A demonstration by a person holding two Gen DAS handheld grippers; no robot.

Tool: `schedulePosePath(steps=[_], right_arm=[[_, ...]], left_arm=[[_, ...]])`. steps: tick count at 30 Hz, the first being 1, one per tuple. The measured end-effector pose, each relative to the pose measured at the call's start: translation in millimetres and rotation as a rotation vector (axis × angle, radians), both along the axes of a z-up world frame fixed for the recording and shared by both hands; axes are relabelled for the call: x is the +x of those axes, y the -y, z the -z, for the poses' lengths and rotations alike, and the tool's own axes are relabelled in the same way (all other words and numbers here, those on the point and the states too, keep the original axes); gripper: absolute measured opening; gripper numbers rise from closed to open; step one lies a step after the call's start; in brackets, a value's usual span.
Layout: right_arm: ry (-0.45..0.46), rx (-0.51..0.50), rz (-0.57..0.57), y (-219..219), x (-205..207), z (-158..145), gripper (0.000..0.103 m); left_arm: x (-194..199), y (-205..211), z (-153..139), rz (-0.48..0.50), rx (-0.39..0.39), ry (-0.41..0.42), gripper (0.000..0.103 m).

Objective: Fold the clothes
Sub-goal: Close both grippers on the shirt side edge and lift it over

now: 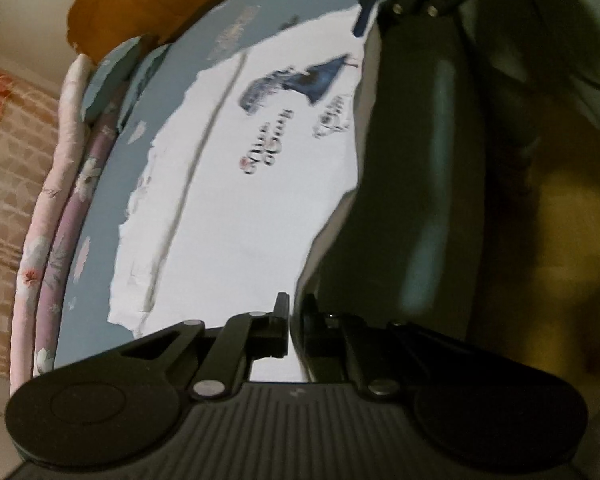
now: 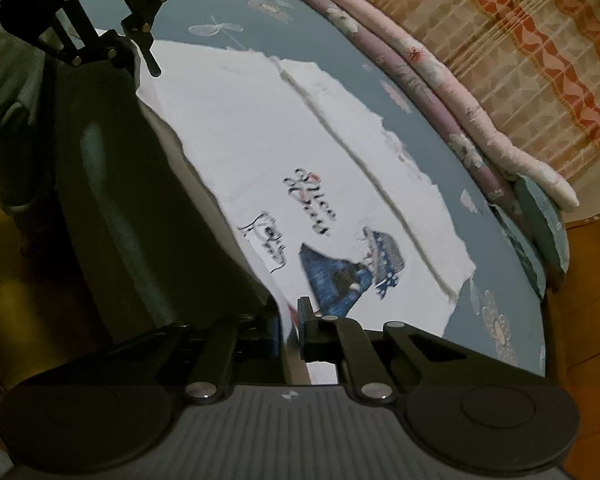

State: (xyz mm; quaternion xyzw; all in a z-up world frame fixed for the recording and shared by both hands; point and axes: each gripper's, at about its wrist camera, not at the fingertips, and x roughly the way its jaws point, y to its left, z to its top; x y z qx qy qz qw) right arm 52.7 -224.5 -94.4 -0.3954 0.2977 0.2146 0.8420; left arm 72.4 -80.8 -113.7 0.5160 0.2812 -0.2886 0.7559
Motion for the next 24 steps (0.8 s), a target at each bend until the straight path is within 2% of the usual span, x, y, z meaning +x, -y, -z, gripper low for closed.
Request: schedulePosePath(steps=[11,24], right_arm=[[0.046,0.014,0.023,1.5,31.8,-17.1,0.006],[0.094,0.033,0.076,1.0,87.6,-27.4,0.006]], left_arm=[[26.1,-2.9,-11.3,-0.023,-0.032,0.055,0.005],[77.5,-4.6,-23.2,-0.062,-0.081,0.107,0.008]])
